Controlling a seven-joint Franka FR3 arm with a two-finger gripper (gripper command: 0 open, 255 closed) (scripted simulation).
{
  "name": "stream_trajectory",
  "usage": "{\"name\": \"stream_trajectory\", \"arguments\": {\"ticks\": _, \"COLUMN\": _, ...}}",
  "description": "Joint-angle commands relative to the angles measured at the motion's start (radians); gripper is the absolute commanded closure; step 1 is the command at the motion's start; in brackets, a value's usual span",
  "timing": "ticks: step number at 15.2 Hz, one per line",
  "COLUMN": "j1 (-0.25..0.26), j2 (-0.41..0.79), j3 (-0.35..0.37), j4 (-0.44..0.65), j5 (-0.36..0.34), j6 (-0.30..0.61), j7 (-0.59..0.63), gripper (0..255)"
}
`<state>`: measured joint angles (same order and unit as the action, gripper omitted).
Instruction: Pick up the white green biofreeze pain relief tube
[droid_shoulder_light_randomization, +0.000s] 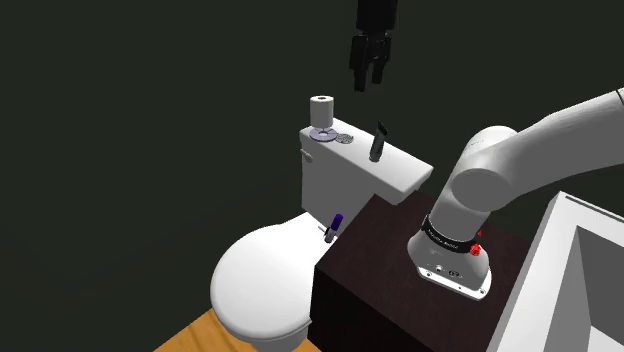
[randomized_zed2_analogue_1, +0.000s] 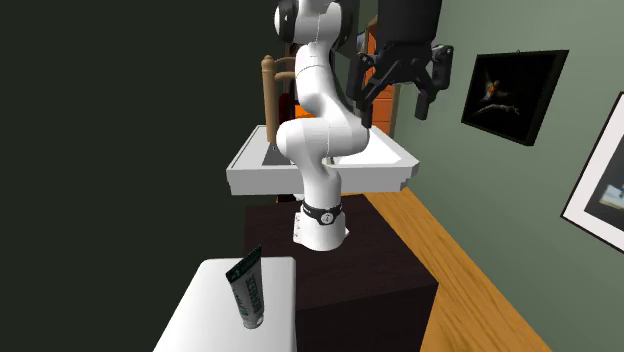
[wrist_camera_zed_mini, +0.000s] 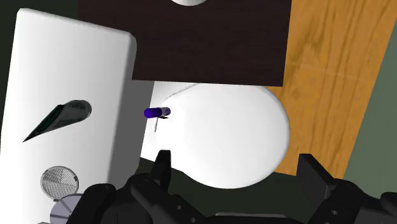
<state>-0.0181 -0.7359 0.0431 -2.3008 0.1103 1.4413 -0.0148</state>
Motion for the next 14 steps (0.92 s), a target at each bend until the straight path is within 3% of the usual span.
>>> {"name": "stream_trajectory", "arguments": {"ticks": 1, "j1": 0.0, "j2": 0.0, "j3": 0.0, "j4": 0.0, "j5": 0.0, "j6": 0.0, "j7": 0.0, "gripper": 0}}
{"name": "stream_trajectory", "arguments": {"ticks": 14, "j1": -0.229, "j2": -0.05, "j3": -0.032, "j4": -0.357, "j5": -0.148, "j6": 0.524, "j7": 0.203, "gripper": 0}}
